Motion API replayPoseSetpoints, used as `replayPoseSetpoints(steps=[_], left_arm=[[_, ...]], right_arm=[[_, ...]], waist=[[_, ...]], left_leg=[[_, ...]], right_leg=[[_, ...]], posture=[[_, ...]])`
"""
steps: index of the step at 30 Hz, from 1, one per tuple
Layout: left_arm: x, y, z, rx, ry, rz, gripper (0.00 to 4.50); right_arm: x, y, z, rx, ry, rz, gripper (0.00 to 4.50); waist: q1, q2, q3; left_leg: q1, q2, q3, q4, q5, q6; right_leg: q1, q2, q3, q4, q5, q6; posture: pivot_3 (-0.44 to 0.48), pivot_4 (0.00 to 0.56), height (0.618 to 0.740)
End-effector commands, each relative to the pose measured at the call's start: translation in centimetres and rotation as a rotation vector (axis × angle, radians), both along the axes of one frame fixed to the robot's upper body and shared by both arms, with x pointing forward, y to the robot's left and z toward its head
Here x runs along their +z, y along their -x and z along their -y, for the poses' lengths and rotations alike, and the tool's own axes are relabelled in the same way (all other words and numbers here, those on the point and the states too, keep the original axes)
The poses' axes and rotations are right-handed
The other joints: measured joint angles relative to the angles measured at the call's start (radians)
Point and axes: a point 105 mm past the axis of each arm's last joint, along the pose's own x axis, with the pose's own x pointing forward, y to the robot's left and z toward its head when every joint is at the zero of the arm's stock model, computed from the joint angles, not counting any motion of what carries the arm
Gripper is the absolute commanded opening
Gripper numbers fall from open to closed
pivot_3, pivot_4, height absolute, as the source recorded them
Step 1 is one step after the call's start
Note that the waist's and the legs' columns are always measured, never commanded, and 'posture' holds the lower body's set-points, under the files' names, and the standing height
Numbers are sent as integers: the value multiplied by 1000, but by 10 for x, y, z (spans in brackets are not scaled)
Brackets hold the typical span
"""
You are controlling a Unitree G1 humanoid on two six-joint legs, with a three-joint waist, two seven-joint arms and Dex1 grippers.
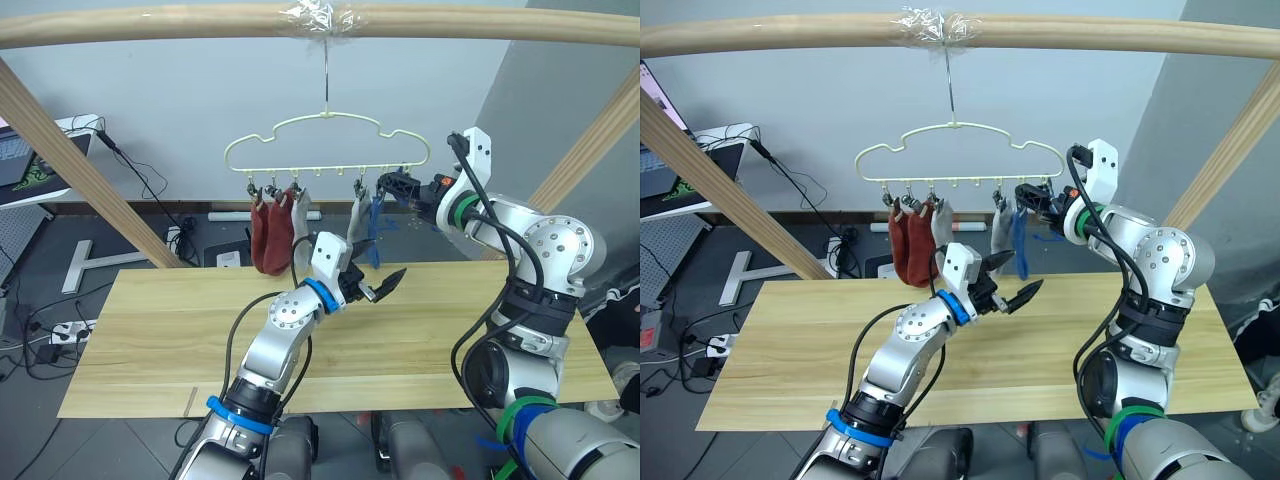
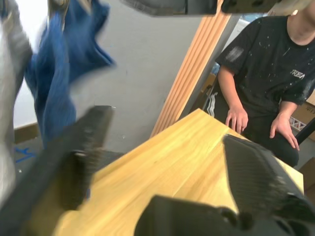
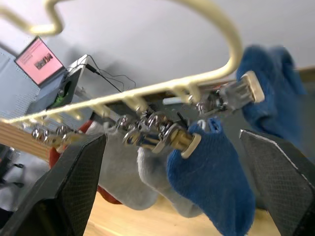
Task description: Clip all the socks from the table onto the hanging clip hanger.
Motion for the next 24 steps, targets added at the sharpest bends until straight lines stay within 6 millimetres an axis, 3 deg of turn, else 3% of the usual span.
replayPoseSetpoints(steps=[1,2,5,12,16,19,24], left_arm=[[9,0,-18,26,6,39,4480],[9,-1,-21,32,1,41,4480],[8,-5,-77,130,-49,22,4480],[19,7,-171,319,-143,0,4480],[19,16,-198,369,-199,-25,4480],[15,25,-247,483,-308,-59,4480],[31,30,-289,637,-320,-48,4480]], right_arm=[[13,9,2,32,29,110,4500],[12,9,2,35,36,115,4500],[-2,18,23,43,123,150,4500],[-27,27,61,79,342,233,4500],[-29,35,67,142,423,304,4500],[-50,43,86,184,617,312,4500],[-43,47,98,148,565,360,4500]], waist=[[0,0,0],[0,0,0],[0,0,0],[0,0,0],[4,0,0],[8,-1,1],[11,-1,1]], left_leg=[[0,0,0,0,0,0],[0,0,0,0,0,0],[0,0,-1,0,0,0],[0,0,1,0,0,0],[0,1,1,0,0,0],[0,1,-2,0,0,0],[-1,2,0,-1,0,0]], right_leg=[[0,0,0,0,0,0],[0,0,0,0,0,0],[0,0,0,0,0,0],[0,0,-1,-2,-1,2],[0,0,0,-3,-1,2],[2,0,-1,-4,-3,5],[2,0,0,-9,-3,5]], posture=[[-36,233,740],[-36,233,740],[-27,233,740],[0,233,740],[0,233,740],[44,229,740],[60,223,740]])
